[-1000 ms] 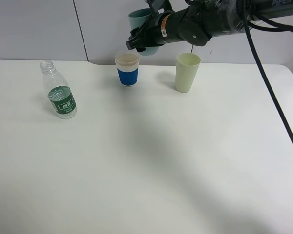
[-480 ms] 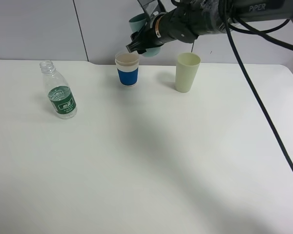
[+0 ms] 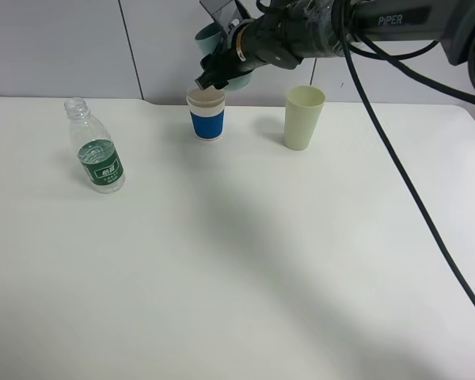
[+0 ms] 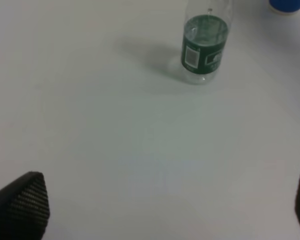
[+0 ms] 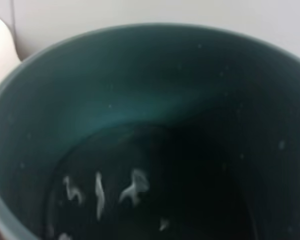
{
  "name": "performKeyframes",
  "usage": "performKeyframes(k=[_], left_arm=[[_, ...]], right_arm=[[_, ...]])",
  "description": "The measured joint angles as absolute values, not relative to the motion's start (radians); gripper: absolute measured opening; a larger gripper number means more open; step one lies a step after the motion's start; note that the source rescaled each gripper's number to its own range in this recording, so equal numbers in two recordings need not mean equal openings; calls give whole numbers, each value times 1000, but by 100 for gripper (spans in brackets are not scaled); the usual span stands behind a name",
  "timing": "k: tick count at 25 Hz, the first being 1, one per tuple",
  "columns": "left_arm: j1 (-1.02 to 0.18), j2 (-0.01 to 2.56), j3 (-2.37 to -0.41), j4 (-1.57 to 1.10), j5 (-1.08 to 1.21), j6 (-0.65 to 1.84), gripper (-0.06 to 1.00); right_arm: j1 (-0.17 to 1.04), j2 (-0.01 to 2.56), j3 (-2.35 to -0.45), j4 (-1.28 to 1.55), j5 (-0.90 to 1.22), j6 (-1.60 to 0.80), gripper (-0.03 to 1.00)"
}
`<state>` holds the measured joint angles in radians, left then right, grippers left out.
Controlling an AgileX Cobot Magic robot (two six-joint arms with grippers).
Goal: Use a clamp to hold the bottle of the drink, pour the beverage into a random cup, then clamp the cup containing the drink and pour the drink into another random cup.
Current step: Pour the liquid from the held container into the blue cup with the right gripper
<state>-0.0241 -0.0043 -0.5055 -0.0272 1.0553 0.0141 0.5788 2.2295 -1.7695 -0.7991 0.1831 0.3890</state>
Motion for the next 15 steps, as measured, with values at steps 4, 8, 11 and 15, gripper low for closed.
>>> performKeyframes(k=[4,8,11,15], left_arm=[[-24,-4,-505,-27,1055,14,100],[-24,-4,-505,-27,1055,14,100],[-24,-4,-505,-27,1055,14,100],[-24,-4,-505,-27,1055,14,100]], right_arm=[[581,2230,-1771,-814,183,314,0],[583,2230,-1771,-836,191,260,0],[584,2230,-1771,-851,206,244,0],[584,2230,-1771,-870,206,219,0]])
